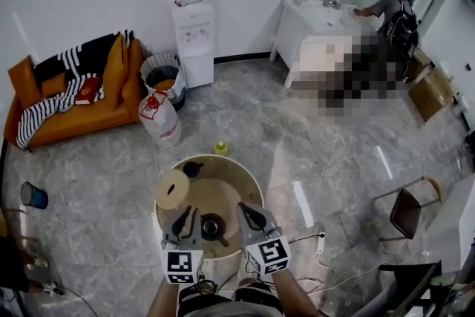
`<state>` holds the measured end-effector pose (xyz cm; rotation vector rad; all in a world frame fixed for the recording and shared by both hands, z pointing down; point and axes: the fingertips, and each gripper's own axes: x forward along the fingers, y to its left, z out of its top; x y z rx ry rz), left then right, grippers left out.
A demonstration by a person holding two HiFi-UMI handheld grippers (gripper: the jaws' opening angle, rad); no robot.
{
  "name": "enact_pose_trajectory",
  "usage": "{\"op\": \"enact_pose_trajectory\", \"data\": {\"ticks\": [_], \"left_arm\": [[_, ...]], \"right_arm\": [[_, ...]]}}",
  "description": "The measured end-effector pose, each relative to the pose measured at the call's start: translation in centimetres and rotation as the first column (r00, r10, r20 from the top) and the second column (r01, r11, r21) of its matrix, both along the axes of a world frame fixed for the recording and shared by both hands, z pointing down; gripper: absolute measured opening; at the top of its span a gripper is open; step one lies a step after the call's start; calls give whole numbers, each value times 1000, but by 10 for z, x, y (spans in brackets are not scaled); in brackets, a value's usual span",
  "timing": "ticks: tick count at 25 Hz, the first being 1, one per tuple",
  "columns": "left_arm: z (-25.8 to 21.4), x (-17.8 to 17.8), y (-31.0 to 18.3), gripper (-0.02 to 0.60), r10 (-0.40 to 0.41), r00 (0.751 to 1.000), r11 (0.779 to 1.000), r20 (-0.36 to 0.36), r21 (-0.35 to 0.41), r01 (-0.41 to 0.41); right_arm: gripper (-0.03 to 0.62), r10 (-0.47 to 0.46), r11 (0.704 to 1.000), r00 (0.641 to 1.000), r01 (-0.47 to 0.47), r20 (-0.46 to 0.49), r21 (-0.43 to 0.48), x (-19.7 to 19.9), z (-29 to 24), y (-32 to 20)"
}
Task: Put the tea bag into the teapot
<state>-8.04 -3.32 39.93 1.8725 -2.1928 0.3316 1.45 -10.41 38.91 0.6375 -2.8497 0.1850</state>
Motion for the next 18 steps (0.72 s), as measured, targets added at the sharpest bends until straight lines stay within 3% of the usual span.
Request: {"op": "enact_pose_trajectory", "data": {"ticks": [10,18], "left_arm": [[-48,-2,23,43,50,997,997,65,59,-54],[-56,-5,43,38,69,996,994,59,81,-74]], "right_arm": [[-2,71,995,996,-75,56,69,18,-46,14],[-3,115,989,990,-122,83,85,30,-52,28]]}}
